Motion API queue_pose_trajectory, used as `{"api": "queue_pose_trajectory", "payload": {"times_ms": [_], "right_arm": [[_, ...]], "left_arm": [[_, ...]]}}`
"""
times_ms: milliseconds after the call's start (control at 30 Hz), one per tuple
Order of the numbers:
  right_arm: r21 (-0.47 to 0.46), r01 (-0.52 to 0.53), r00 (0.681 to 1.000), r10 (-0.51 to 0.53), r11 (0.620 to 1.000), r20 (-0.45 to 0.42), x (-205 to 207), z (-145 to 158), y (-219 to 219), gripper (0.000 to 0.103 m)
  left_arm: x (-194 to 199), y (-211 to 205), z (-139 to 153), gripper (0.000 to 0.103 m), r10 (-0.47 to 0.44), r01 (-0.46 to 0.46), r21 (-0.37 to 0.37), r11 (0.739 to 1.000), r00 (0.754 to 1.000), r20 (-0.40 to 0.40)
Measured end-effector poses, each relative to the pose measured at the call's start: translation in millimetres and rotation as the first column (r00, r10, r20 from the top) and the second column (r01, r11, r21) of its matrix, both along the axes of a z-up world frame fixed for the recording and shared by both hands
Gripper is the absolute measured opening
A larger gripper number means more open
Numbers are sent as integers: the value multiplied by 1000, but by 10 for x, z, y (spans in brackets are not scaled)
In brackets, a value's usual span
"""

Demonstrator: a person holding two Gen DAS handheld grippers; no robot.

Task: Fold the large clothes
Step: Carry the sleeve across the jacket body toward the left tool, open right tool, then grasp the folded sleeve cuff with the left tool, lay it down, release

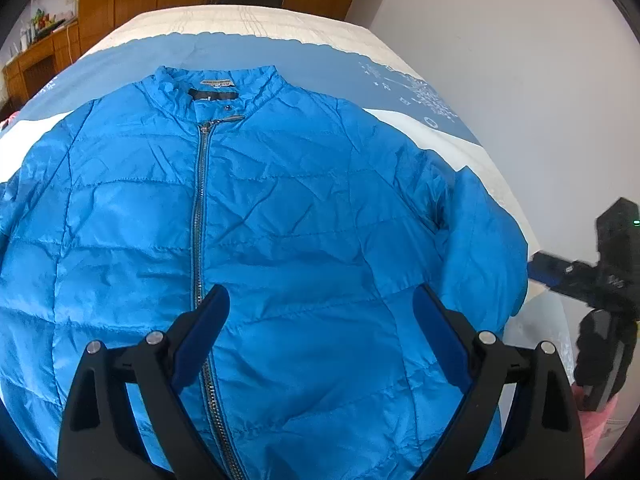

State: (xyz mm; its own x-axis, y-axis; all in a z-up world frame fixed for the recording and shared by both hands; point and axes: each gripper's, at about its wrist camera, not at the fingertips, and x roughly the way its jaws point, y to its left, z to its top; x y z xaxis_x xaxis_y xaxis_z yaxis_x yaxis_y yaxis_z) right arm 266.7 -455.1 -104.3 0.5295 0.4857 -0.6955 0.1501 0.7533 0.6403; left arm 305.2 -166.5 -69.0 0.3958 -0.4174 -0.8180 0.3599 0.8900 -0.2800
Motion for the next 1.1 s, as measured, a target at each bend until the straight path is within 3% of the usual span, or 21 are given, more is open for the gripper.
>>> {"api": "queue_pose_trajectory", "payload": {"times_ms": [67,100,200,400,500,533,600,767,867,1067,1100], "right_arm": [[27,-36,999,36,999,-11,73,-63,86,54],[28,-42,999,42,999,-8,102,-73,128,38],[71,-72,996,69,995,49,179,30,220,25],[58,-161,980,152,985,131,628,399,685,25],[144,-258,960,238,955,147,870,419,920,39],[193,-304,948,276,933,157,941,407,1006,40],[208,-321,942,288,924,173,976,426,1056,40],[103,-224,966,206,969,157,754,443,739,40],[-46,-91,988,96,995,119,542,463,402,40],[-173,105,990,-87,979,107,203,481,-234,40],[-189,123,989,-105,974,104,180,470,-277,40]], "left_arm": [[-2,16,-11,92,1,-1,3,1000,1000,-1],[-9,34,-11,92,0,0,5,1000,1000,-1],[-15,141,26,92,15,-16,20,1000,1000,13],[60,357,79,92,67,-68,45,997,997,35],[121,408,44,92,76,-77,42,996,997,19],[137,422,38,92,78,-78,42,996,997,15],[169,430,10,92,71,-71,36,997,998,1],[298,387,-54,92,50,-49,35,998,998,-30],[472,251,-168,92,45,-41,53,998,996,-82],[789,-146,-363,91,-6,8,8,1000,985,-170],[826,-205,-394,80,-16,16,-3,1000,982,-187]]}}
